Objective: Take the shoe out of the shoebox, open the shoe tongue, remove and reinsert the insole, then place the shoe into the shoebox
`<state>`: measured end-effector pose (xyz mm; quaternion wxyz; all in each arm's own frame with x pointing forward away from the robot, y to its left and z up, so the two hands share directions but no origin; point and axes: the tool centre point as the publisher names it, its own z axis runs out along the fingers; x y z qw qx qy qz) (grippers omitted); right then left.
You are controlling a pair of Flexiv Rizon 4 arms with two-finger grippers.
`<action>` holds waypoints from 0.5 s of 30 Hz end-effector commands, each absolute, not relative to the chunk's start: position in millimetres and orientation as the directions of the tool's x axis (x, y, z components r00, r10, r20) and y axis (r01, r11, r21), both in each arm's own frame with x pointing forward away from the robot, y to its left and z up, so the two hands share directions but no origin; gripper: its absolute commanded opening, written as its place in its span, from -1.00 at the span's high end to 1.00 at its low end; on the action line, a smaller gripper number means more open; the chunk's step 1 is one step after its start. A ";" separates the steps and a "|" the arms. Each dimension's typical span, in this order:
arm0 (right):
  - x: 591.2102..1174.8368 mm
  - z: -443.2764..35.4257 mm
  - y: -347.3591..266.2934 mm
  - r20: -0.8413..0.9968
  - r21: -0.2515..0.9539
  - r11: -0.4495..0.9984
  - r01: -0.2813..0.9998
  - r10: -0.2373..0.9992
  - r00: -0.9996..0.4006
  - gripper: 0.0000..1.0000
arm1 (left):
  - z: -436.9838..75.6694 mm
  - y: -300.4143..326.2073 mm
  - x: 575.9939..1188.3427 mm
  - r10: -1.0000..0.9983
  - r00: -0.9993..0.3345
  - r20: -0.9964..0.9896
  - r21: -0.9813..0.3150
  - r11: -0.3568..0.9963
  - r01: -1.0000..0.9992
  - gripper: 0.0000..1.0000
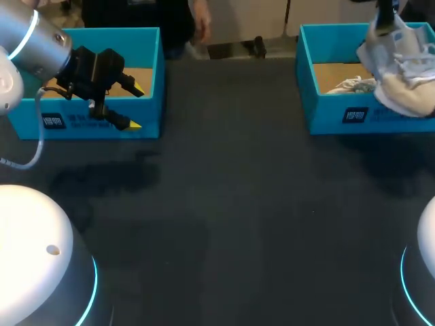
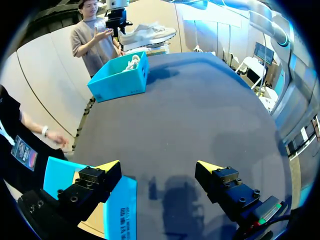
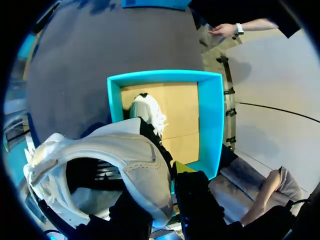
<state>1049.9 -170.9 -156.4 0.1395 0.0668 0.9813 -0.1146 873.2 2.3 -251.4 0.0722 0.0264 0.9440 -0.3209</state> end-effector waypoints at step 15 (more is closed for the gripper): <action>1073.9 -157.8 -174.6 -0.321 -0.193 0.954 0.229 0.159 -0.934 1.00 | -251.2 2.6 873.0 0.003 -0.988 -0.153 -0.600 0.794 0.096 -1.00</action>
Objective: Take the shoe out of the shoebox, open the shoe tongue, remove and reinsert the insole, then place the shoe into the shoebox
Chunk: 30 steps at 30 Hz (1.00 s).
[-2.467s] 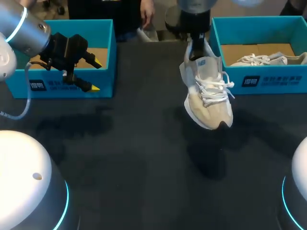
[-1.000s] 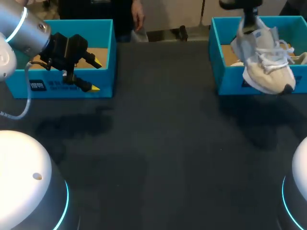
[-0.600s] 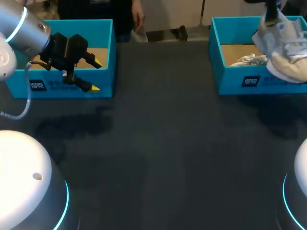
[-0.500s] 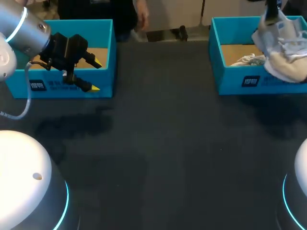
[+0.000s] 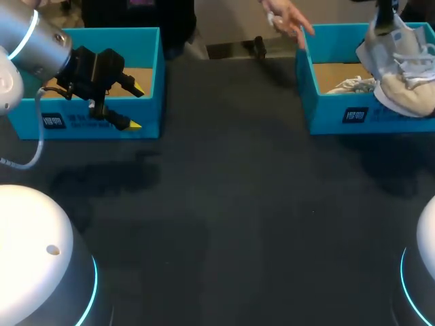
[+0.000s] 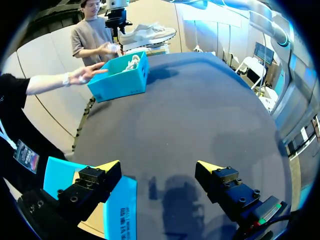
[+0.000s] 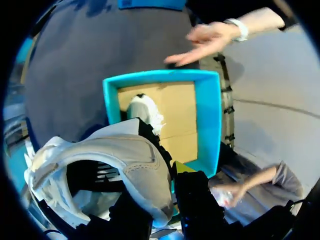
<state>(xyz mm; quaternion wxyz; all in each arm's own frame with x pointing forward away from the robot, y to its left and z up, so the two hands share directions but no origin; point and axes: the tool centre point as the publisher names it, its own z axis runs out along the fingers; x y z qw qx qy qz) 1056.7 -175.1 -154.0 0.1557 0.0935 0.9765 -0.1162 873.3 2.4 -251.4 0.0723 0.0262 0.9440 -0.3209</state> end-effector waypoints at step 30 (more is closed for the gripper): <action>1186.0 -161.8 -280.4 -0.335 -0.227 0.948 0.224 0.140 -0.932 1.00 | -251.2 2.6 873.0 0.003 -0.988 -0.153 -0.600 0.794 0.096 -1.00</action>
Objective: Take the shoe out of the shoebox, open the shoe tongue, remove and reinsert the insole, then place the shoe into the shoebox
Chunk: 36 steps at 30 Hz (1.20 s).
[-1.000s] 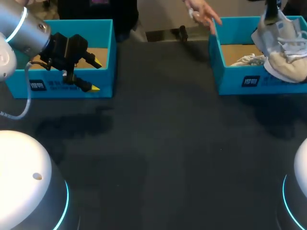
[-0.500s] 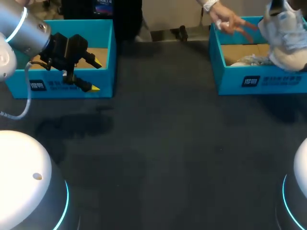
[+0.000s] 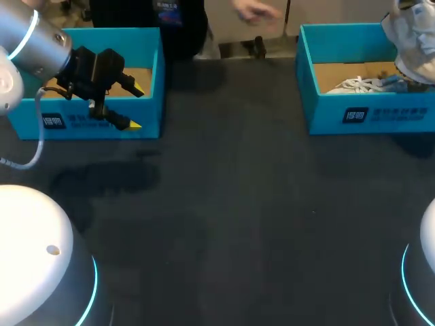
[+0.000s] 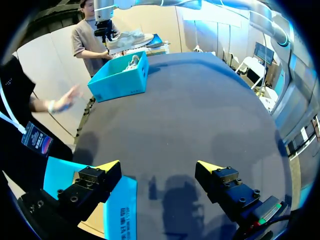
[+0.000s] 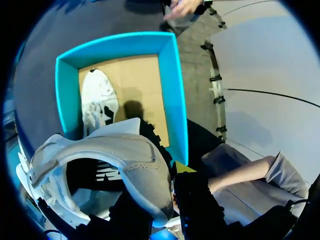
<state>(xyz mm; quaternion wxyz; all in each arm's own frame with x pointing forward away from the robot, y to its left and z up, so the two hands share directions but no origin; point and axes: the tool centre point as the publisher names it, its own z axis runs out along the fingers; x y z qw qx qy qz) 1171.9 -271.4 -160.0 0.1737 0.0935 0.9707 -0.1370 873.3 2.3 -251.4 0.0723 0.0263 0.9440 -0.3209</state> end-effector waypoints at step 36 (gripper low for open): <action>1184.8 -165.0 -329.5 -0.369 -0.183 0.706 0.684 0.596 -0.714 1.00 | -251.2 2.6 873.0 0.003 -0.988 -0.153 -0.600 0.794 0.096 -1.00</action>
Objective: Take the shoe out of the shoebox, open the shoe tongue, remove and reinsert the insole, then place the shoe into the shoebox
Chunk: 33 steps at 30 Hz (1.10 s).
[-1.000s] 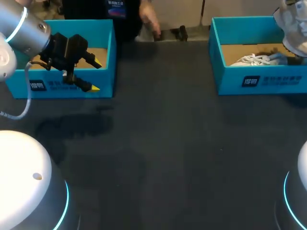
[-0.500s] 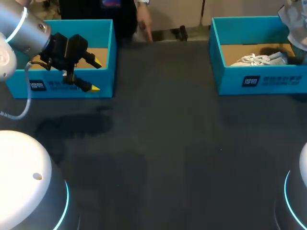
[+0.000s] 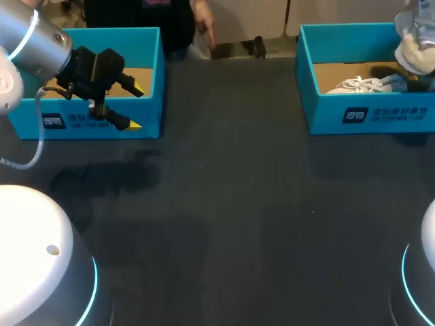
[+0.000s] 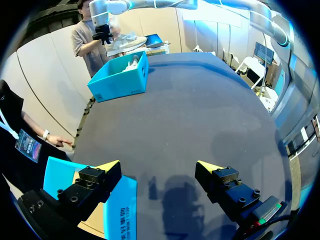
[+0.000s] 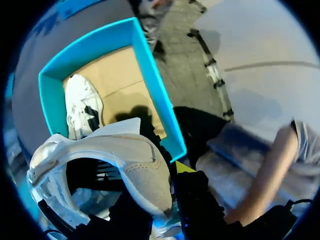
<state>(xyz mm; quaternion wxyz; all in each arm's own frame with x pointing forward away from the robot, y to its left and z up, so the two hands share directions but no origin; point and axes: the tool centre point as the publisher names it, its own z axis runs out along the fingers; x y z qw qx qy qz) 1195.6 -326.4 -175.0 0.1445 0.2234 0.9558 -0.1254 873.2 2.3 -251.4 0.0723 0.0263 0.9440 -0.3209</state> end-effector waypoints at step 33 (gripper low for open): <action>1172.4 -154.4 -341.2 -0.367 0.086 -0.068 0.994 0.925 0.095 1.00 | -251.2 2.6 873.0 0.003 -0.988 -0.153 -0.600 0.794 0.096 -1.00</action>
